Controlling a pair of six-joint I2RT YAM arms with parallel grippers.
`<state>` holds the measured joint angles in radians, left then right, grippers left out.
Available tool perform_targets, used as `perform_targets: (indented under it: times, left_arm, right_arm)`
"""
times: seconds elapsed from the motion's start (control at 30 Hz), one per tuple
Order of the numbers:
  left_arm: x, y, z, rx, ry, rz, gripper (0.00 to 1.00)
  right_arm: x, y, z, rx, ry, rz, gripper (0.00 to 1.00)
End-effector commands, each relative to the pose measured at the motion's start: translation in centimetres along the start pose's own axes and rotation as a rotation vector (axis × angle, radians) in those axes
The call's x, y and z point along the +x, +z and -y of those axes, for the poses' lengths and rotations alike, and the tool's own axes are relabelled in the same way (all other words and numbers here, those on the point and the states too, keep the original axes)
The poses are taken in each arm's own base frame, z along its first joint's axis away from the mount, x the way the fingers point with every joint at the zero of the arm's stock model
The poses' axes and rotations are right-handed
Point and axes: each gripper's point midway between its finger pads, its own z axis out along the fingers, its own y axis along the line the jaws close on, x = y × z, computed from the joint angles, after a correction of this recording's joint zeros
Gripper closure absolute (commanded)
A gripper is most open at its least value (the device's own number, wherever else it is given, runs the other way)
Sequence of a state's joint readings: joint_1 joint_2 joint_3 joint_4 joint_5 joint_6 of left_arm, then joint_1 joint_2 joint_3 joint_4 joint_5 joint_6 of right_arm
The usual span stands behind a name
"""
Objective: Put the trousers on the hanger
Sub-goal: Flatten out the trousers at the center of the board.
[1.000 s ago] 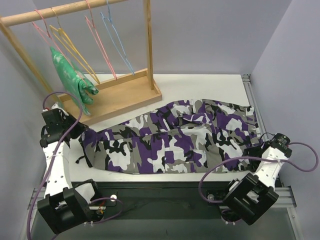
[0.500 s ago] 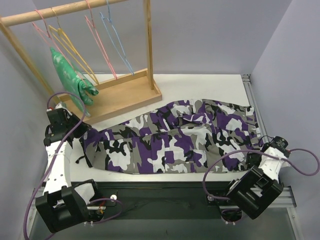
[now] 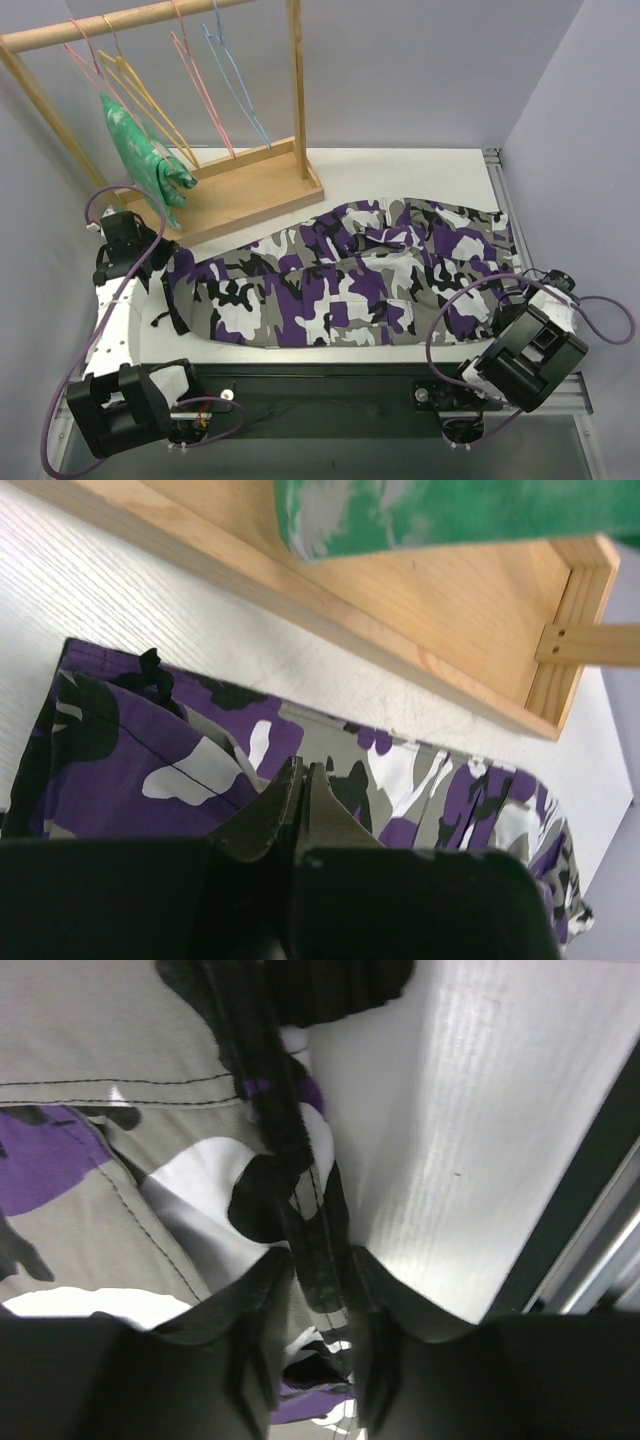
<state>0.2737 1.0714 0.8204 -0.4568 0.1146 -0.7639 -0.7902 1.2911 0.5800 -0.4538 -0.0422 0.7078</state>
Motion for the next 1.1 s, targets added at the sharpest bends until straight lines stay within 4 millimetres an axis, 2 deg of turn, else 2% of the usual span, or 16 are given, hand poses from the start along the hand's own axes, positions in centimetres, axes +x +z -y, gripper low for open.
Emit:
perform_targets:
  times: [0.0, 0.07, 0.17, 0.27, 0.33, 0.43, 0.5, 0.53, 0.57, 0.6, 0.63, 0.7, 0.8, 0.9, 1.0, 1.07]
  left_arm:
    - [-4.9, 0.4, 1.7, 0.010, -0.109, 0.209, 1.00]
    - [-6.5, 1.3, 2.1, 0.013, -0.123, 0.281, 1.00]
    - [-8.3, 2.2, 1.0, -0.032, -0.256, 0.387, 1.00]
    - [-9.3, 2.0, 1.5, -0.030, -0.262, 0.411, 1.00]
    - [-9.7, 1.4, 0.7, -0.092, -0.190, 0.420, 1.00]
    - [-9.6, 0.2, -0.7, -0.117, -0.219, 0.419, 1.00]
    - [-9.2, -1.6, -0.9, -0.105, -0.211, 0.436, 1.00]
    - [-8.0, -2.1, -1.9, -0.142, -0.197, 0.397, 1.00]
    - [-8.3, -3.5, -1.5, -0.134, -0.191, 0.389, 1.00]
    - [-6.7, -4.4, -3.4, -0.226, -0.181, 0.311, 1.00]
    - [-6.7, -5.4, -4.2, -0.268, -0.163, 0.300, 1.00]
    - [-6.2, -7.0, -4.5, -0.276, -0.142, 0.293, 1.00]
    - [-5.1, -7.5, -4.4, -0.222, -0.125, 0.262, 1.00]
    - [-3.9, -8.1, -4.7, -0.235, -0.089, 0.219, 1.00]
    - [-4.4, -9.9, -4.4, -0.245, -0.050, 0.228, 1.00]
    - [-5.8, -11.7, -2.8, -0.216, -0.043, 0.260, 1.00]
  right_arm:
    - [-0.5, 1.6, 0.9, 0.064, -0.048, 0.019, 0.90]
    - [-1.0, 1.7, 1.3, 0.100, -0.023, 0.045, 1.00]
    - [-0.7, 1.8, 1.3, 0.100, 0.051, 0.055, 1.00]
    - [-1.2, 0.9, 1.2, 0.130, 0.068, 0.084, 1.00]
    - [-1.8, 0.6, 1.0, 0.145, 0.070, 0.125, 1.00]
    - [-2.4, 0.3, 0.1, 0.145, 0.081, 0.165, 1.00]
    - [-2.1, 0.4, 0.1, 0.146, 0.110, 0.184, 1.00]
    - [-2.5, -0.1, -0.3, 0.117, 0.156, 0.204, 1.00]
    - [-2.6, -0.4, -0.6, 0.096, 0.175, 0.211, 1.00]
    - [-3.2, -1.0, -1.5, 0.059, 0.197, 0.226, 1.00]
    - [-3.4, -1.6, -2.3, 0.029, 0.201, 0.221, 1.00]
    - [-5.1, -3.5, -4.5, -0.017, 0.188, 0.247, 1.00]
    - [-5.4, -4.6, -4.7, 0.037, 0.105, 0.225, 1.00]
    - [-6.8, -7.4, -3.5, 0.105, 0.030, 0.272, 1.00]
    - [-8.8, -10.9, -2.3, 0.112, 0.010, 0.386, 1.00]
    - [-9.8, -12.9, -1.5, 0.155, 0.013, 0.442, 1.00]
